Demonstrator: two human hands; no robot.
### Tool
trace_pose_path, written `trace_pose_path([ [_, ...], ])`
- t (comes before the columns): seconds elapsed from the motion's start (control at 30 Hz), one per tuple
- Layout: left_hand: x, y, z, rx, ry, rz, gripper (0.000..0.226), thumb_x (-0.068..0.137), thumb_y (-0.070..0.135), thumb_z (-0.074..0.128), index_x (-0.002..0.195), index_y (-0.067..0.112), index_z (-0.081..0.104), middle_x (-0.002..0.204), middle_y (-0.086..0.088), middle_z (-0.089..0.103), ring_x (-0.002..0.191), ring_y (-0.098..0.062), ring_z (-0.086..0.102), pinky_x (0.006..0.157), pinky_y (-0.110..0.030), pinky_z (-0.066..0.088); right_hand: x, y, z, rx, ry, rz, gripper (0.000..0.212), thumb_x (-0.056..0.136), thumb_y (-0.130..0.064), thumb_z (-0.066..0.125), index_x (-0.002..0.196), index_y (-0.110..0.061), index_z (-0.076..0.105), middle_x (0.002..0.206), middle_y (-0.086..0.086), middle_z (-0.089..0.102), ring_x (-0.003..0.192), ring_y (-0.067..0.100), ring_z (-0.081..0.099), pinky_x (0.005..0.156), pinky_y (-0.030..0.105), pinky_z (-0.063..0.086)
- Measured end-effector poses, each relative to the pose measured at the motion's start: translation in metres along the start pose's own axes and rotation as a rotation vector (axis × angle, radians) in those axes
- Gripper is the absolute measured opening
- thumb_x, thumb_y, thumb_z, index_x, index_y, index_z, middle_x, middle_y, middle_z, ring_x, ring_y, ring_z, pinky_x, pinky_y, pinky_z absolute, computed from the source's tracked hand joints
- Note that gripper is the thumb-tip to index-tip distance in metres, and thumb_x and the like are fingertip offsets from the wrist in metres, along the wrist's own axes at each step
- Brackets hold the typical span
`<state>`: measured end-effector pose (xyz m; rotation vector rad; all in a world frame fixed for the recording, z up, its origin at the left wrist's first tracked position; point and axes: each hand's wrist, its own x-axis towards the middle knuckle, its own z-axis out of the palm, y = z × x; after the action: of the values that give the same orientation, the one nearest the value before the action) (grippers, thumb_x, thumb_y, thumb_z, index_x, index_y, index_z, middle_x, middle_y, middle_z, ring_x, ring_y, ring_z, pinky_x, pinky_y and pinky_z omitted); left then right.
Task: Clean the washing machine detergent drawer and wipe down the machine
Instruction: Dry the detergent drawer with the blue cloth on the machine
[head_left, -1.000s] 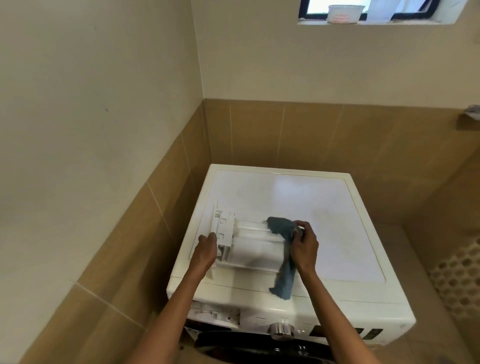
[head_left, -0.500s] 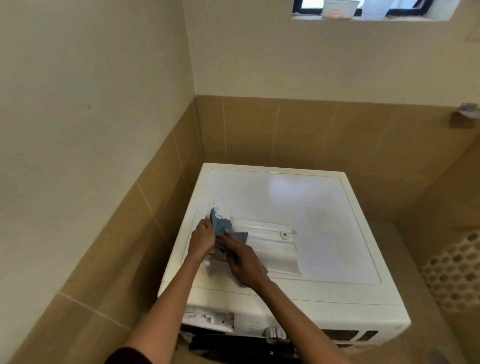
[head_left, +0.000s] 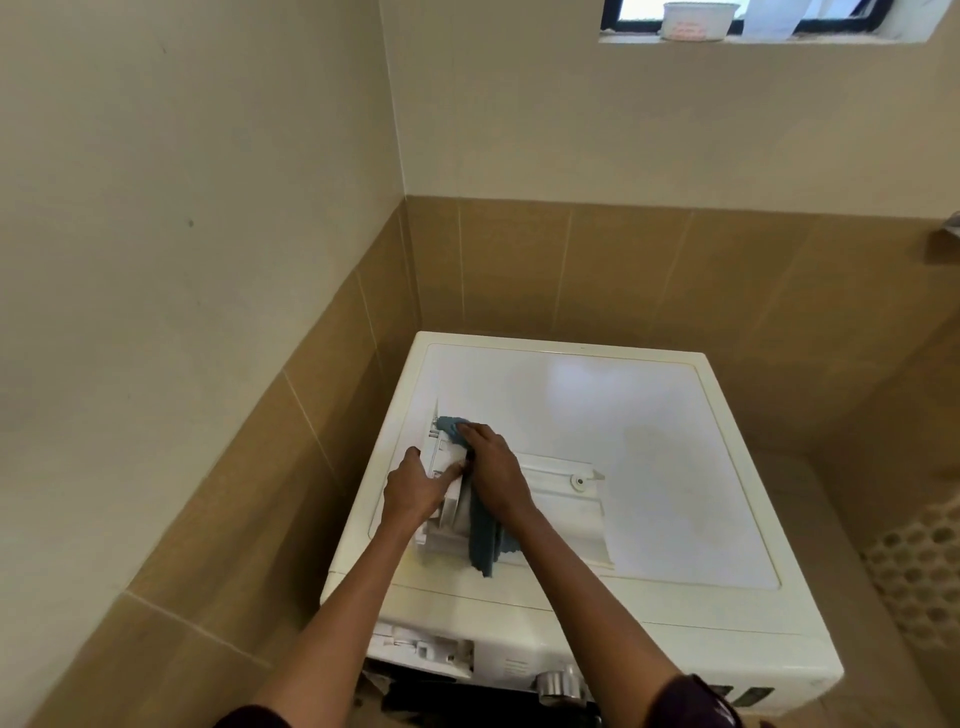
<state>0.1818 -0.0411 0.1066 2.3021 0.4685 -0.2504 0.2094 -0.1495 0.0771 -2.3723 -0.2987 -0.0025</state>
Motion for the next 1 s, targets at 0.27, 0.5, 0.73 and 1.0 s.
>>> trace_pose_path([
  [0.27,-0.006,0.005,-0.002,-0.061,-0.01,0.02,0.069,0.086,0.042,0.059,0.138,0.004,0.033,0.144,-0.012,0.042,0.128,-0.032,0.046,0.099,-0.036,0.043,-0.027,0.065,-0.035,-0.197,0.028,0.044,0.036,0.085,0.003,0.048,0.109,-0.016,0.068,0.108,0.005,0.061,0.098,0.024,0.052,0.072,0.023,0.034],
  [0.5,-0.007,0.002,-0.003,-0.101,-0.033,0.017,0.067,0.083,0.046,0.062,0.133,0.008,0.038,0.137,-0.012,0.049,0.122,-0.031,0.051,0.099,-0.038,0.045,-0.026,0.051,-0.036,-0.469,0.001,0.078,0.046,0.087,-0.001,0.045,0.126,-0.023,0.054,0.117,0.003,0.059,0.103,0.025,0.052,0.078,0.031,0.037],
  [0.73,-0.006,0.003,-0.005,-0.091,-0.004,0.019,0.066,0.085,0.042,0.061,0.135,0.006,0.036,0.14,-0.013,0.046,0.126,-0.031,0.047,0.097,-0.035,0.044,-0.003,0.033,-0.017,-0.418,-0.142,-0.076,0.051,0.088,-0.002,0.043,0.133,-0.026,0.051,0.134,-0.002,0.05,0.119,0.023,0.045,0.093,0.032,0.034],
  [1.0,-0.005,0.001,-0.003,-0.126,-0.004,0.018,0.066,0.084,0.043,0.062,0.132,0.005,0.038,0.136,-0.014,0.05,0.12,-0.033,0.052,0.096,-0.038,0.046,-0.021,0.106,-0.089,-0.434,-0.076,0.279,0.026,0.085,-0.008,0.049,0.105,-0.011,0.066,0.107,0.006,0.06,0.103,0.025,0.055,0.067,0.025,0.037],
])
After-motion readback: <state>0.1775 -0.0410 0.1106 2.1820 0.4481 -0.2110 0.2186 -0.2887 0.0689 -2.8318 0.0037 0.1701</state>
